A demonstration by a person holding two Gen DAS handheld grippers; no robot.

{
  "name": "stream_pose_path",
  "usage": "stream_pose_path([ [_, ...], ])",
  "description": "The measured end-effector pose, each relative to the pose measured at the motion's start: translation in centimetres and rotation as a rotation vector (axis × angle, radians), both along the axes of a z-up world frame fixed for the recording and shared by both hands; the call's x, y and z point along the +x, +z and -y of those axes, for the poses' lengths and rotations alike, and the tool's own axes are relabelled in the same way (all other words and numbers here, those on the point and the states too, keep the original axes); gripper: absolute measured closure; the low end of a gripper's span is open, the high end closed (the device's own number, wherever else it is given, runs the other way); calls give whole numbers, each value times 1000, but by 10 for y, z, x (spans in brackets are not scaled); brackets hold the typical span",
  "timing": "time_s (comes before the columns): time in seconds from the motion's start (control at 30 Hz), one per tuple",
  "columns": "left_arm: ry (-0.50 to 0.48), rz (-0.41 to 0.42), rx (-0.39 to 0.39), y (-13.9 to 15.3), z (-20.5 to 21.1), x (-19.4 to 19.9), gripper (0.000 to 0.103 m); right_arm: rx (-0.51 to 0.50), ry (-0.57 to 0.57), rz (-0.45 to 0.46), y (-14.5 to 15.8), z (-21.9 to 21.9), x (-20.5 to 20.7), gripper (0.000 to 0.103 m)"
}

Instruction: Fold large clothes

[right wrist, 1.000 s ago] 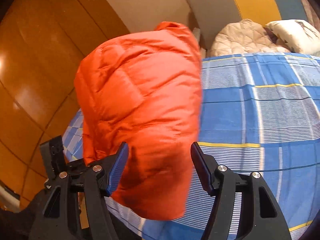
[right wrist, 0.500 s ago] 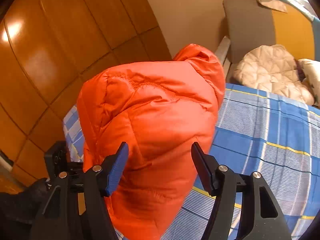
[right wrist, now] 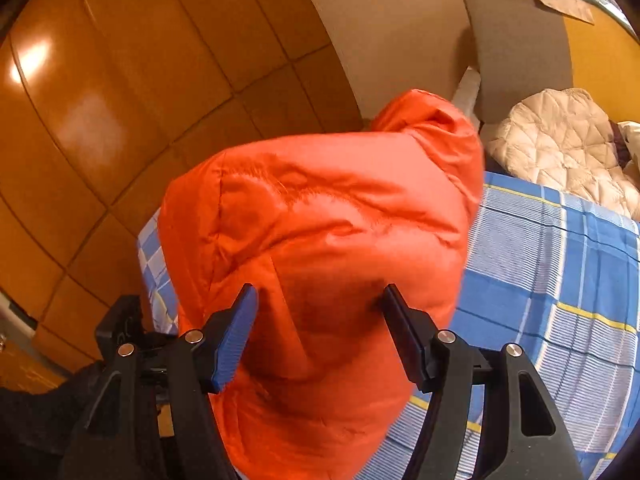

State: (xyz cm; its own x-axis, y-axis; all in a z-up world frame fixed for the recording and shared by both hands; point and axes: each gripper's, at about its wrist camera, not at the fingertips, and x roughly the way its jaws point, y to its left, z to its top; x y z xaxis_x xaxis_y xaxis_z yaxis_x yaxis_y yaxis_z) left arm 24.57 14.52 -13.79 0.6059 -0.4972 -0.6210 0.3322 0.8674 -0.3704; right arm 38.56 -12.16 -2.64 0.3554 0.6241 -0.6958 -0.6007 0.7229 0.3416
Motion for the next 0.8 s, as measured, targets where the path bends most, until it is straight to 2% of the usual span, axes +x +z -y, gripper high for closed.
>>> stream_pose_path([
  [0.13,7,-1,-28,-4,-4,-1,81,-25,-26,-9,0,-13,11,38],
  [0.23,12,1,-40,-6,-6,-3,81,37,-48,-25,2,-3,8,38],
  [0.3,19,-4,-63,-8,-9,-3,81,60,-67,-31,-3,11,-5,38],
  [0.37,36,-14,-86,-10,-12,-4,81,93,-122,-85,-20,37,-25,38],
  [0.4,51,-19,-93,-11,-12,-5,81,110,-163,-123,-30,50,-36,35],
  [0.53,107,-33,-120,-14,-11,-9,81,163,-354,-176,-61,84,-89,35],
  [0.57,118,-34,-120,-14,-11,-10,81,157,-419,-177,-65,85,-109,35],
  [0.63,143,-40,-118,-14,-9,-11,81,151,-473,-112,-60,78,-133,35],
  [0.73,178,-46,-112,-14,-6,-13,81,192,-478,-113,-52,62,-145,35],
  [0.8,196,-46,-108,-15,-5,-16,81,222,-482,-149,-52,55,-145,36],
])
